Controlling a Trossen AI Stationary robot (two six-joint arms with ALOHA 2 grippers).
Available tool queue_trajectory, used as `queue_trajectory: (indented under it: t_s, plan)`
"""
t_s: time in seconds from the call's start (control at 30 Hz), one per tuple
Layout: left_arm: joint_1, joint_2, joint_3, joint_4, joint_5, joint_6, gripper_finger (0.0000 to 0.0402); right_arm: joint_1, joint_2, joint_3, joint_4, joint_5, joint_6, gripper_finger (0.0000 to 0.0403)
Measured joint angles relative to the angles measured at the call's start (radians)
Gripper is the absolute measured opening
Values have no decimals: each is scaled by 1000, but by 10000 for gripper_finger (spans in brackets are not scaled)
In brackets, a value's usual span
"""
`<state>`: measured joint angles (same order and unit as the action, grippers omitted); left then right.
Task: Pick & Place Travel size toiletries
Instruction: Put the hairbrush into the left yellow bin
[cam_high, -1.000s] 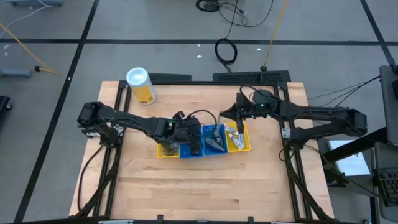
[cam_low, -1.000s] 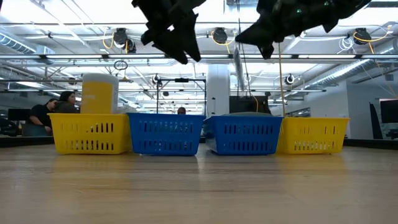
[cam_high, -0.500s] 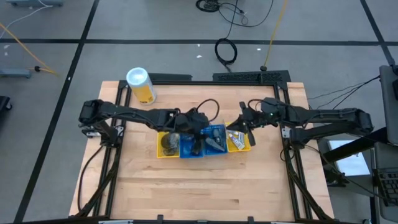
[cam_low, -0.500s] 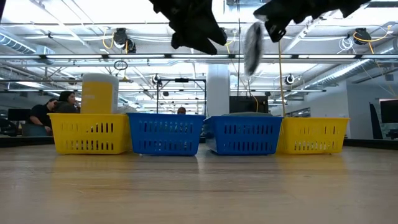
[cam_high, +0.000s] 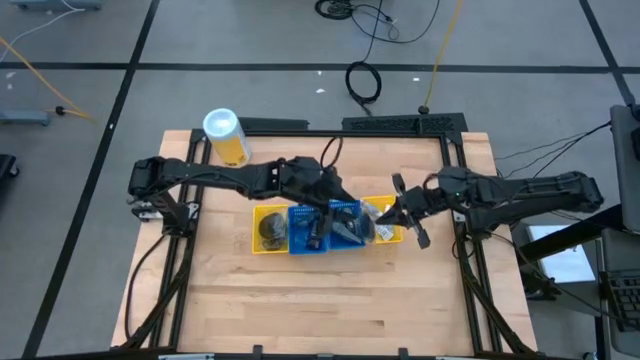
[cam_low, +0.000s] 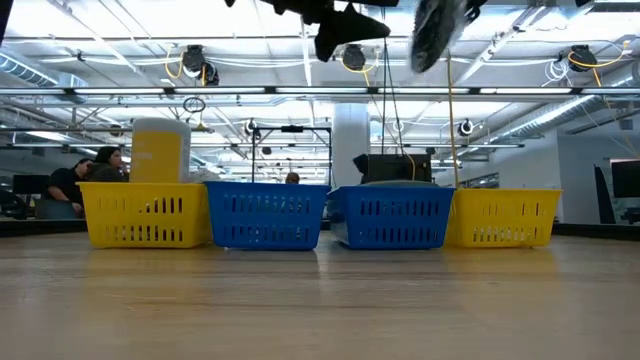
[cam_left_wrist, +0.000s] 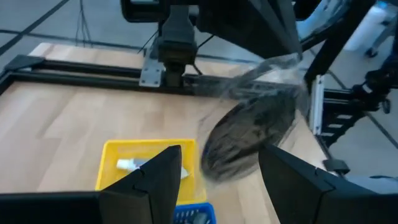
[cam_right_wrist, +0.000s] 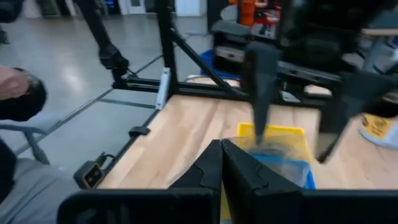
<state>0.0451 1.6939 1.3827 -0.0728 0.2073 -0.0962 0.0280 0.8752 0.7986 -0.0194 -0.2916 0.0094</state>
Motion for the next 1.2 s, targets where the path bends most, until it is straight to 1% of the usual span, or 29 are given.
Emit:
queue_trajectory:
  t_s: [0.2,0.33,0.5,0.73,0.83,0.93,1.0,1.07,1.2]
  plan:
    - [2,34,0,81,43,6,214,35,-3,0,49,1,-9,0]
    - [5,77,0,155,144,4,214,41,-4,0,53,0,-22,0]
    - [11,131,0,267,233,-12,214,40,-4,0,55,1,-22,0]
    - [22,198,0,414,456,-52,214,40,-4,0,52,1,-22,0]
    - [21,218,0,448,499,-65,214,40,-4,0,52,4,-24,0]
    - [21,220,0,432,507,-68,212,39,-4,0,44,5,-25,0]
    - [21,218,0,430,507,-68,199,39,-4,0,39,9,-24,0]
    - [20,218,0,430,508,-71,172,39,-4,0,36,21,-24,0]
    - [18,218,0,420,509,-75,88,39,-4,0,17,34,-23,0]
